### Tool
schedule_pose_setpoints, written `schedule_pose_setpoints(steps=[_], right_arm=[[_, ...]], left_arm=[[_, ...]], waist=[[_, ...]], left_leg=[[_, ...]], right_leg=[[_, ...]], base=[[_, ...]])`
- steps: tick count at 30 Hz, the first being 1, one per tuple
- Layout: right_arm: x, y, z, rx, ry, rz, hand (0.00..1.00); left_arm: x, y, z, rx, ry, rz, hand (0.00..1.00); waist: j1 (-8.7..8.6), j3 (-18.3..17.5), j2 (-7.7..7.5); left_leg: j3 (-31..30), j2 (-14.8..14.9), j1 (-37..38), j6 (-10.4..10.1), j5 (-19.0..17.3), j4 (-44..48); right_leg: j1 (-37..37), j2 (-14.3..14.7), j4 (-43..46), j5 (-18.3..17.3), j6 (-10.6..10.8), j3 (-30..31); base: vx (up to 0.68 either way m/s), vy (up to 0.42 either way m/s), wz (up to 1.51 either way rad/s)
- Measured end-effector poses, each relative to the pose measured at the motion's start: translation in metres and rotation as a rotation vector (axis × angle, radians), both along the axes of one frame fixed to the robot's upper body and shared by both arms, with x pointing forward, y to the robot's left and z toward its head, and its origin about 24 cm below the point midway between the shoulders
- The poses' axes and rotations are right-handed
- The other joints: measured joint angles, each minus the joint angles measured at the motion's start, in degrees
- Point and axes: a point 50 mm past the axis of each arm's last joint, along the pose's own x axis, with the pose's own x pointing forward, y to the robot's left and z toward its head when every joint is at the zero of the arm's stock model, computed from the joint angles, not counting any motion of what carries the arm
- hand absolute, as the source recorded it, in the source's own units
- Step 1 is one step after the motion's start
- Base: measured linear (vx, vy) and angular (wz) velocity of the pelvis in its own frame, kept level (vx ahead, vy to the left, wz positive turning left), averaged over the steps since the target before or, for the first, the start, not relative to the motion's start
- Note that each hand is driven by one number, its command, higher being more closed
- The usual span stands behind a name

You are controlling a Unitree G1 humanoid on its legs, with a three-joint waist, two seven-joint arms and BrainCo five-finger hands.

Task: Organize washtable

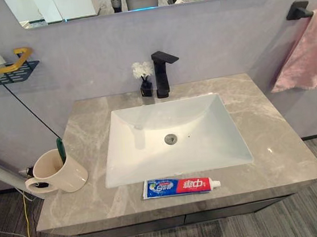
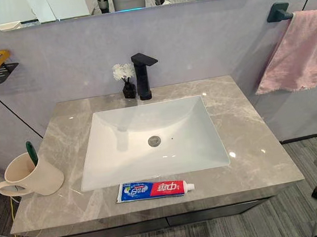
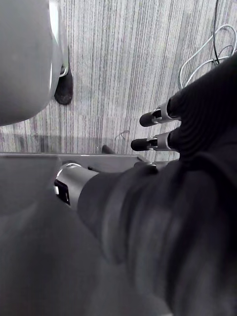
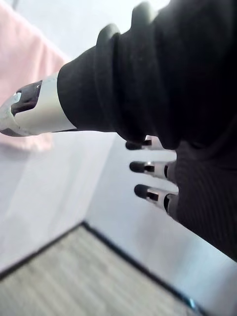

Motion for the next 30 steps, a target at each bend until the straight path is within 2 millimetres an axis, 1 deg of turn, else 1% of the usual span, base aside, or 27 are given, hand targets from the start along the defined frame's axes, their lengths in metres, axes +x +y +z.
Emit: schedule_pose_setpoints(steps=[1, 2, 3, 4, 5, 6, 7, 8, 9, 10, 11, 12, 13, 15, 16, 18, 19, 20, 21, 23, 27, 28, 30], right_arm=[[0.009, 0.004, 0.019, -0.083, -0.027, 0.045, 0.00], [0.014, 0.008, 0.033, -0.139, -0.056, 0.073, 0.00], [0.021, 0.015, 0.056, -0.226, -0.108, 0.117, 0.00], [0.022, 0.016, 0.060, -0.240, -0.119, 0.125, 0.00], [0.029, 0.026, 0.080, -0.314, -0.174, 0.183, 0.00], [0.034, 0.032, 0.087, -0.339, -0.199, 0.218, 0.00], [0.041, 0.044, 0.100, -0.382, -0.253, 0.274, 0.00], [0.048, 0.058, 0.110, -0.416, -0.298, 0.348, 0.00], [0.052, 0.065, 0.113, -0.426, -0.318, 0.390, 0.00], [0.063, 0.083, 0.118, -0.428, -0.357, 0.501, 0.00], [0.069, 0.095, 0.121, -0.427, -0.381, 0.581, 0.00], [0.076, 0.111, 0.122, -0.415, -0.399, 0.689, 0.00], [0.079, 0.118, 0.122, -0.411, -0.402, 0.736, 0.00], [0.090, 0.150, 0.124, -0.403, -0.410, 0.946, 0.00], [0.091, 0.158, 0.124, -0.399, -0.413, 1.001, 0.00], [0.095, 0.189, 0.120, -0.390, -0.398, 1.196, 0.00], [0.096, 0.196, 0.118, -0.389, -0.386, 1.241, 0.00], [0.097, 0.206, 0.112, -0.375, -0.362, 1.310, 0.00], [0.097, 0.211, 0.110, -0.369, -0.349, 1.340, 0.00], [0.098, 0.229, 0.100, -0.353, -0.305, 1.452, 0.00], [0.094, 0.246, 0.087, -0.361, -0.202, 1.594, 0.00], [0.094, 0.247, 0.085, -0.363, -0.194, 1.603, 0.00], [0.091, 0.256, 0.077, -0.393, -0.123, 1.671, 0.00]], left_arm=[[0.000, 0.000, 0.000, 0.001, -0.003, 0.000, 0.00], [-0.001, 0.000, 0.000, 0.002, -0.004, 0.000, 0.00], [0.000, 0.001, 0.001, 0.004, -0.007, 0.000, 0.00], [0.000, 0.001, 0.001, 0.005, -0.007, 0.000, 0.00], [-0.001, 0.001, 0.001, 0.004, -0.006, 0.000, 0.00], [-0.002, 0.001, 0.001, 0.004, -0.004, 0.000, 0.00], [-0.003, 0.002, 0.001, 0.006, -0.004, -0.001, 0.00], [-0.003, 0.002, 0.001, 0.008, -0.009, -0.005, 0.00], [-0.003, 0.003, 0.001, 0.009, -0.009, -0.007, 0.00], [-0.004, 0.004, 0.001, 0.013, -0.007, -0.012, 0.00], [-0.003, 0.004, 0.001, 0.013, -0.008, -0.021, 0.00], [-0.003, 0.003, 0.002, 0.009, -0.013, -0.028, 0.00], [-0.003, 0.004, 0.002, 0.007, -0.014, -0.034, 0.00], [-0.001, 0.004, 0.002, 0.003, -0.019, -0.063, 0.00], [0.000, 0.004, 0.002, 0.004, -0.023, -0.066, 0.00], [0.000, 0.004, 0.003, 0.006, -0.026, -0.079, 0.00], [0.000, 0.004, 0.003, 0.006, -0.026, -0.081, 0.00], [0.001, 0.004, 0.003, 0.007, -0.026, -0.091, 0.00], [0.001, 0.004, 0.003, 0.007, -0.027, -0.095, 0.00], [0.001, 0.004, 0.003, 0.008, -0.026, -0.101, 0.00], [0.001, 0.004, 0.003, 0.010, -0.024, -0.114, 0.00], [0.001, 0.004, 0.003, 0.011, -0.024, -0.116, 0.00], [0.003, 0.005, 0.003, 0.016, -0.023, -0.131, 0.00]], waist=[[0.00, -0.03, -0.07], [-0.02, -0.09, -0.16], [-0.03, -0.25, -0.39], [-0.03, -0.26, -0.43], [0.04, -0.31, -0.55], [-0.06, -0.42, -0.59], [-0.18, -0.59, -0.68], [0.04, -0.75, -0.94], [0.10, -0.83, -1.05], [0.13, -1.07, -1.37], [0.15, -1.33, -1.35], [0.24, -1.48, -1.62], [0.33, -1.53, -1.86], [1.73, -1.63, -2.35], [1.81, -1.64, -2.41], [2.11, -1.71, -2.63], [2.31, -1.72, -2.68], [3.09, -1.76, -2.76], [3.34, -1.78, -2.81], [3.58, -1.75, -2.89], [3.47, -1.70, -3.03], [3.48, -1.70, -3.06], [3.75, -1.74, -3.35]], left_leg=[[-0.24, -0.05, -0.15, 0.00, 0.00, 0.12], [-0.60, -0.12, -0.32, 0.05, 0.03, 0.17], [-1.33, -0.27, -0.79, 0.25, 0.16, 0.18], [-1.40, -0.30, -0.88, 0.31, 0.20, 0.18], [-1.76, -0.49, -1.14, 0.48, 0.32, 0.20], [-2.04, -0.57, -1.32, 0.58, 0.38, 0.24], [-2.61, -0.75, -1.57, 0.75, 0.50, 0.23], [-2.98, -0.88, -1.67, 0.82, 0.56, 0.27], [-3.08, -0.92, -1.70, 0.84, 0.57, 0.31], [-3.40, -1.05, -1.83, 0.97, 0.66, 0.34], [-3.74, -1.15, -1.98, 1.03, 0.71, 0.42], [-4.46, -1.32, -2.21, 1.18, 0.84, 0.53], [-4.64, -1.40, -2.35, 1.25, 0.92, 0.54], [-4.93, -1.72, -2.76, 1.32, 1.01, 0.85], [-5.20, -1.83, -2.92, 1.33, 1.01, 1.08], [-6.74, -2.40, -3.63, 1.66, 1.33, 1.40], [-6.93, -2.50, -3.71, 1.69, 1.41, 1.41], [-7.20, -2.66, -3.78, 1.75, 1.53, 1.41], [-7.43, -2.74, -3.84, 1.76, 1.61, 1.43], [-8.19, -3.09, -3.98, 1.89, 1.95, 1.39], [-9.29, -3.47, -4.41, 1.99, 2.57, 1.22], [-9.29, -3.47, -4.41, 1.99, 2.58, 1.22], [-9.40, -3.40, -4.41, 1.89, 2.72, 1.21]], right_leg=[[0.03, -0.05, -0.12, 0.08, 0.06, -0.13], [0.05, -0.10, -0.24, 0.15, 0.11, -0.35], [0.10, -0.20, -0.87, 0.49, 0.24, -0.81], [0.08, -0.22, -0.92, 0.53, 0.25, -0.86], [0.09, -0.42, -1.00, 0.57, 0.30, -1.30], [0.11, -0.53, -1.02, 0.57, 0.30, -1.58], [0.11, -0.70, -1.00, 0.57, 0.30, -2.07], [0.16, -0.82, -0.99, 0.57, 0.30, -2.34], [0.21, -0.87, -0.99, 0.57, 0.30, -2.43], [0.24, -0.98, -0.98, 0.57, 0.30, -2.75], [0.29, -1.07, -0.97, 0.57, 0.30, -3.14], [0.46, -1.22, -0.95, 0.57, 0.30, -3.81], [0.43, -1.30, -0.95, 0.56, 0.30, -3.95], [0.26, -1.65, -0.80, 0.56, 0.31, -4.24], [0.33, -1.77, -0.79, 0.56, 0.31, -4.54], [0.47, -2.19, -0.78, 0.56, 0.31, -5.78], [0.49, -2.26, -0.77, 0.56, 0.31, -6.08], [0.53, -2.39, -0.71, 0.56, 0.31, -6.61], [0.62, -2.46, -0.71, 0.55, 0.31, -6.80], [0.86, -2.72, -0.70, 0.55, 0.31, -7.21], [0.85, -3.03, -0.54, 0.54, 0.31, -8.27], [0.84, -3.03, -0.51, 0.54, 0.31, -8.27], [0.82, -2.96, -0.40, 0.54, 0.31, -8.32]], base=[[-0.03, 0.000, 0.06], [-0.03, -0.002, 0.14], [-0.02, -0.002, 0.13], [-0.01, 0.001, 0.16], [-0.01, 0.004, 0.13], [-0.01, 0.011, 0.20], [-0.01, 0.015, 0.19], [-0.01, 0.016, 0.16], [-0.01, 0.010, 0.12], [-0.02, 0.007, 0.12], [-0.03, 0.005, 0.23], [-0.03, 0.003, 0.23], [-0.04, 0.006, 0.18], [-0.04, 0.018, 0.09], [-0.04, 0.021, 0.23], [-0.03, 0.015, 0.32], [-0.04, 0.012, 0.22], [-0.04, 0.011, 0.13], [-0.03, 0.009, 0.21], [-0.03, 0.014, 0.19], [-0.04, 0.010, 0.14], [-0.04, 0.004, 0.06], [-0.04, 0.000, 0.01]])
